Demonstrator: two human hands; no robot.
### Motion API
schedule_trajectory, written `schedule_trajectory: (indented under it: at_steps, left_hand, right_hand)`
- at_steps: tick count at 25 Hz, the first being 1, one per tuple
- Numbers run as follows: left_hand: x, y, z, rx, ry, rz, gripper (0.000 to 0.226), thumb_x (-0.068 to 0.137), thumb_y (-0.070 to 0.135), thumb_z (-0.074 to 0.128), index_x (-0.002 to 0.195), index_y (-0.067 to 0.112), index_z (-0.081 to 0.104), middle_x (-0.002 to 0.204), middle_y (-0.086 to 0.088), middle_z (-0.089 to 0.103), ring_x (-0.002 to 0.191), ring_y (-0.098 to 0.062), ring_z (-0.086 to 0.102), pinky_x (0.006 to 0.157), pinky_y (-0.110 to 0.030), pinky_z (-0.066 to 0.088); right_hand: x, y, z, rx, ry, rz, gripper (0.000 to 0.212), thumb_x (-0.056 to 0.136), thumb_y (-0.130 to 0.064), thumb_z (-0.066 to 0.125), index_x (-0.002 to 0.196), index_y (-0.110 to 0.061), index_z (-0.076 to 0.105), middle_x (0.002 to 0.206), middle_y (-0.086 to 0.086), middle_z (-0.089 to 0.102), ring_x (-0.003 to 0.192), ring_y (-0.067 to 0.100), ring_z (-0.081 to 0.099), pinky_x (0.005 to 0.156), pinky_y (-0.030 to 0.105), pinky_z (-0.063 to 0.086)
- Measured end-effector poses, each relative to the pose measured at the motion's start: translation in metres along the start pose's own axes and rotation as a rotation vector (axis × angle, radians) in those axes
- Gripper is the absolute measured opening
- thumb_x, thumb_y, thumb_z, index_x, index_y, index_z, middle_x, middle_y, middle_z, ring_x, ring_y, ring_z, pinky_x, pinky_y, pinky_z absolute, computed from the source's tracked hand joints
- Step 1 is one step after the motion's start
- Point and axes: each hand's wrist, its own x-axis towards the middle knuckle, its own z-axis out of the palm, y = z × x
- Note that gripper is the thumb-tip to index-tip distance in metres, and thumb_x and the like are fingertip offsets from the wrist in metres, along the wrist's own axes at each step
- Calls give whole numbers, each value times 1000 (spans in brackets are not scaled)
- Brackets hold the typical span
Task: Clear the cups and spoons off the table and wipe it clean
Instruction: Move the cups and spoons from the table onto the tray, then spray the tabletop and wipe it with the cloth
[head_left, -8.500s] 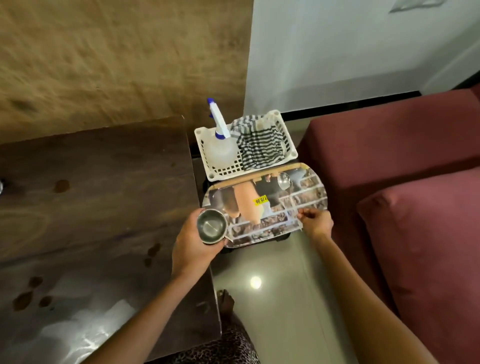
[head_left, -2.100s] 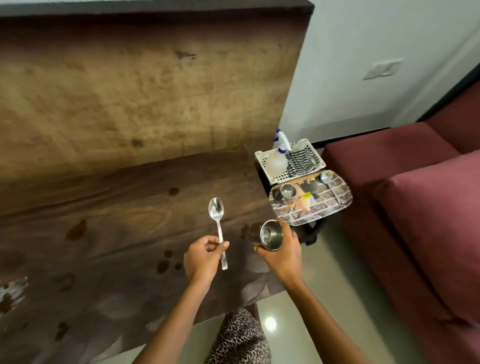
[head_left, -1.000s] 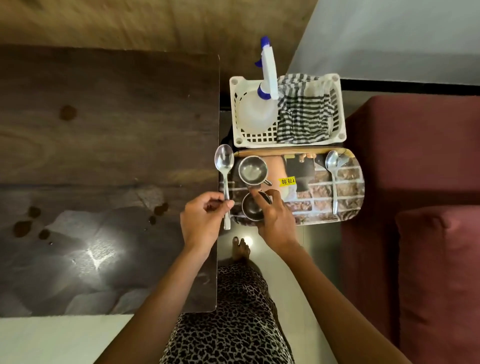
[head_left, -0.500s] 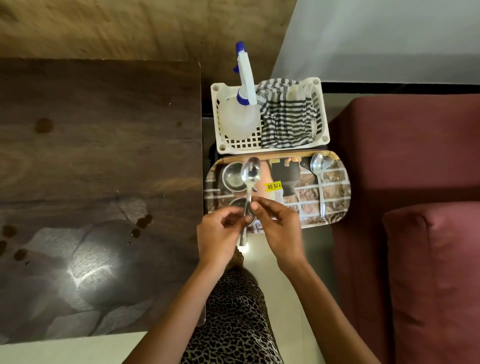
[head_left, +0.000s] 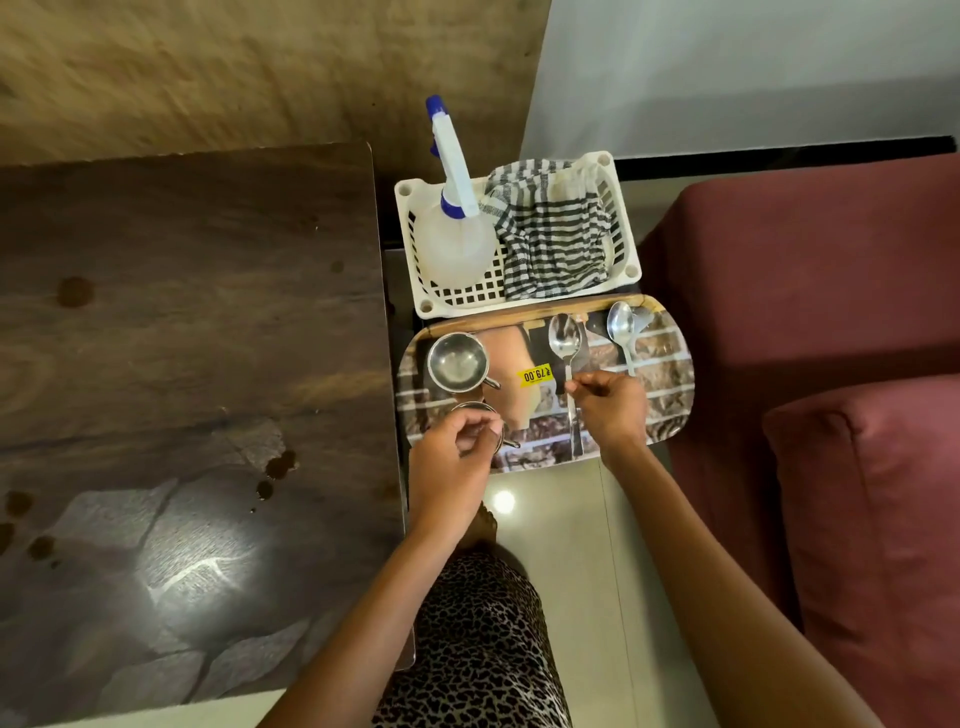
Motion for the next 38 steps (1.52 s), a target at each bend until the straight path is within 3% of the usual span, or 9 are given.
schedule_trajectory:
  at_steps: [2,6,9,16,22,29,31,35,38]
  left_hand:
    - [-2,-6,-2,11,12,-9,7,86,17,63,90,20,68,83,17,67,75,10,62,68,-8,49]
    - [-4,-13,-5,-19,41,-23,8,87,16,62,92,18,68,87,9,70,80,0,65,69,-11,50]
    - [-3,-13,-6,-47,44,-29,8,88,16,61,89,21,66,87,6,71,81,-4,66,71,-14,51]
    - [17,8,-11,-46,114,63,17,83,10,65,98,17,64,94,6,67,87,-4,63,71,-9,50]
    - [97,53,-17,197,256,218,58,74,18,75,125,18,48,124,3,52,117,-13,44,94,-26,39]
    - [181,81,-2,200,205,373,96,62,27,85,140,14,31,141,-5,41,131,-21,36,108,-39,34]
    - [195,82,0,117,209,385,100,60,28,86,141,16,29,140,-1,42,129,-17,39,106,-32,36]
    - [208,83,6,46,166,439,94,66,20,83,141,15,27,132,13,37,124,-5,35,87,6,28]
    - [210,78,11,-24,140,407,88,71,5,77,142,12,25,133,8,39,124,-2,36,84,8,29]
  right_hand:
    - [14,5,4,-58,2,5,7,83,-4,68,88,-4,72,83,4,68,80,15,59,87,33,50]
    - [29,10,9,-97,17,24,9,81,-6,69,78,-15,70,73,-3,65,76,16,59,80,40,53]
    - [31,15,11,-126,25,24,5,80,-6,70,84,-8,72,74,0,66,75,17,61,83,41,54]
    - [16,-2,5,-305,122,-129,16,85,-25,67,92,-12,70,79,-3,64,76,16,61,65,23,44]
    - [56,-54,10,-294,206,-379,31,88,-27,61,111,-6,63,113,11,62,105,26,57,86,31,44]
    - [132,-112,30,-382,136,-346,68,80,-30,72,132,-3,37,132,15,43,123,30,44,104,44,38]
    - [144,-116,37,-432,170,-328,76,77,-29,75,135,-4,32,135,14,39,126,29,41,104,44,39]
    - [154,-120,49,-431,177,-265,90,75,-25,77,141,-1,22,143,17,35,134,31,32,109,38,29]
    - [156,-123,52,-442,178,-222,80,74,-22,78,134,0,30,133,18,47,125,33,45,103,39,35]
